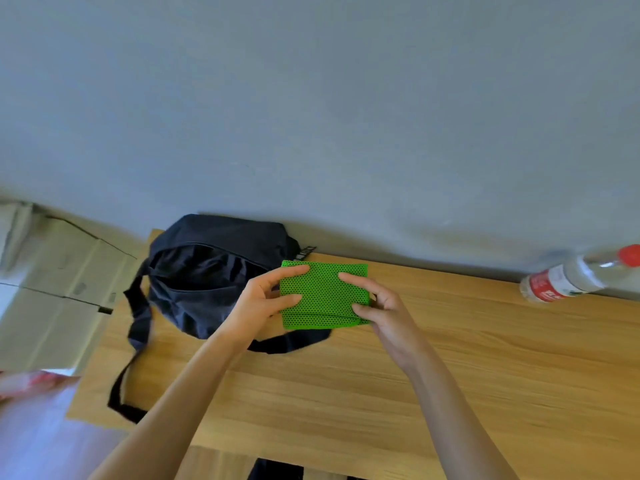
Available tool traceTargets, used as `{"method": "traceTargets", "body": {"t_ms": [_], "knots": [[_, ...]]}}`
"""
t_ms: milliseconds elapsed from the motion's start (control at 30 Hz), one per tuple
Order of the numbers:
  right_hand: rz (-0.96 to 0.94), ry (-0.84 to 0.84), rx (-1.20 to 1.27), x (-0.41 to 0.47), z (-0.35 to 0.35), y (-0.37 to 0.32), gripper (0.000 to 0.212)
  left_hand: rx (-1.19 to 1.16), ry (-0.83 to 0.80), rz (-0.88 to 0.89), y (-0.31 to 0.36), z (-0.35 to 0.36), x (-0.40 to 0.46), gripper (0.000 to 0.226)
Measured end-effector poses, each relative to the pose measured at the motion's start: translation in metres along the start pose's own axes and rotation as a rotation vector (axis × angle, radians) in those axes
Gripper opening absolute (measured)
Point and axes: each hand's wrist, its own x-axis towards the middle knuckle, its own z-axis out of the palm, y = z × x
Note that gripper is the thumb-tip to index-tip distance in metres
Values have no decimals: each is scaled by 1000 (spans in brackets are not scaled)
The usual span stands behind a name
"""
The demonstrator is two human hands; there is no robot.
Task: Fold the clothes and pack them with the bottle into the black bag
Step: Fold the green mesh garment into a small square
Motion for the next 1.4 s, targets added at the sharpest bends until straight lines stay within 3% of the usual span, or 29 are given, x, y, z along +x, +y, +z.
{"method": "traceTargets", "body": {"t_ms": [267, 500, 700, 933, 1133, 1200, 1300, 1400], "knots": [[-53, -1, -237, 67, 126, 13, 55, 155, 57, 31, 2, -140, -13, 46], [-106, -3, -385, 119, 199, 37, 51, 260, 196, 66, -16, -222, -11, 46], [-136, 63, -537, 146, 219, 48, 53, 337, 245, 56, -28, -250, 6, 49], [-144, 181, -669, 159, 220, 56, 52, 488, 272, 182, -38, -251, 26, 64], [-192, 170, -895, 151, 223, 54, 47, 768, 374, 298, -48, -251, 29, 51], [-262, 194, -1073, 141, 222, 51, 42, 831, 412, 351, -50, -252, 24, 47], [-514, 281, -1293, 131, 219, 56, 39, 942, 437, 405, -48, -255, 11, 44], [-691, 125, -1496, 130, 214, 66, 49, 1185, 322, 553, -50, -254, -3, 43]]}}
